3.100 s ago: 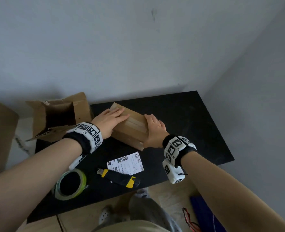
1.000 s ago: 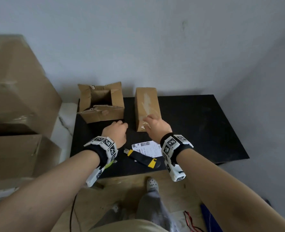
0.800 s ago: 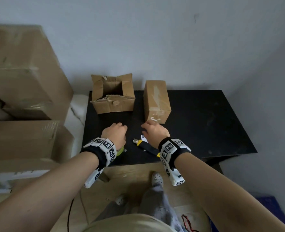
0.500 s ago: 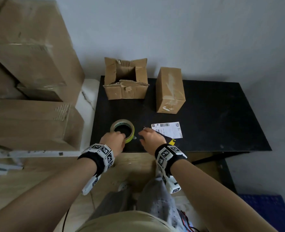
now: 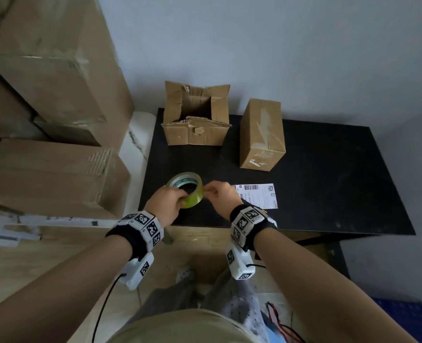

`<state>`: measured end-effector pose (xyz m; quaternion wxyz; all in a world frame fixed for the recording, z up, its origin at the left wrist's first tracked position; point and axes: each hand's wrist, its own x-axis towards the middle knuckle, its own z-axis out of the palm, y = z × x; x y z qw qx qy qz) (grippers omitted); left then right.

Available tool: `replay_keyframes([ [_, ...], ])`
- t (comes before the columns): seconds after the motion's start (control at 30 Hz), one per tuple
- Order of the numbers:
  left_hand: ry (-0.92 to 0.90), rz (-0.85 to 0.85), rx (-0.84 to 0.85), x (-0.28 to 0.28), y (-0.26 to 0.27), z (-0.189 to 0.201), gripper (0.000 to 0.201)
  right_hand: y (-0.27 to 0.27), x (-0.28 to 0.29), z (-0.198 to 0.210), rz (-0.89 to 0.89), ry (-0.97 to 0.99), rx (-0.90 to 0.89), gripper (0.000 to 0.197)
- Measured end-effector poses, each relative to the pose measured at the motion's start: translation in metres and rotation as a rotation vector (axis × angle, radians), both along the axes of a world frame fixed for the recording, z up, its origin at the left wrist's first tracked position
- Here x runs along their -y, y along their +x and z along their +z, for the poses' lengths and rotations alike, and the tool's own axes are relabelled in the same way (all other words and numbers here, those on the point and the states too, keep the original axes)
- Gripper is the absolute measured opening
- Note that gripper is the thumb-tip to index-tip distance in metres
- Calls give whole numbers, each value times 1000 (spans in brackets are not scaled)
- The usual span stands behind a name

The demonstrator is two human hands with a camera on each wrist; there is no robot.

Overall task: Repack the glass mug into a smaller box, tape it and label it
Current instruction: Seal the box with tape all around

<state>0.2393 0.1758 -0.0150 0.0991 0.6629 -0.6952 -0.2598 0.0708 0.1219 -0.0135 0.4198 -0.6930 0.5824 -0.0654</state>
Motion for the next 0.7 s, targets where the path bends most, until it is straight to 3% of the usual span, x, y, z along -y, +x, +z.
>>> replay_keyframes([
  [0.37, -77, -38, -127, 41, -15, 47, 31, -34, 39, 55, -198, 25, 201, 21],
  [0.53, 42, -131, -80, 60, -28, 58, 33, -58, 48, 71, -212, -27, 173, 16],
  [0.7, 104, -177, -83, 80, -40, 69, 19, -73, 52, 83, -239, -89, 192, 15],
])
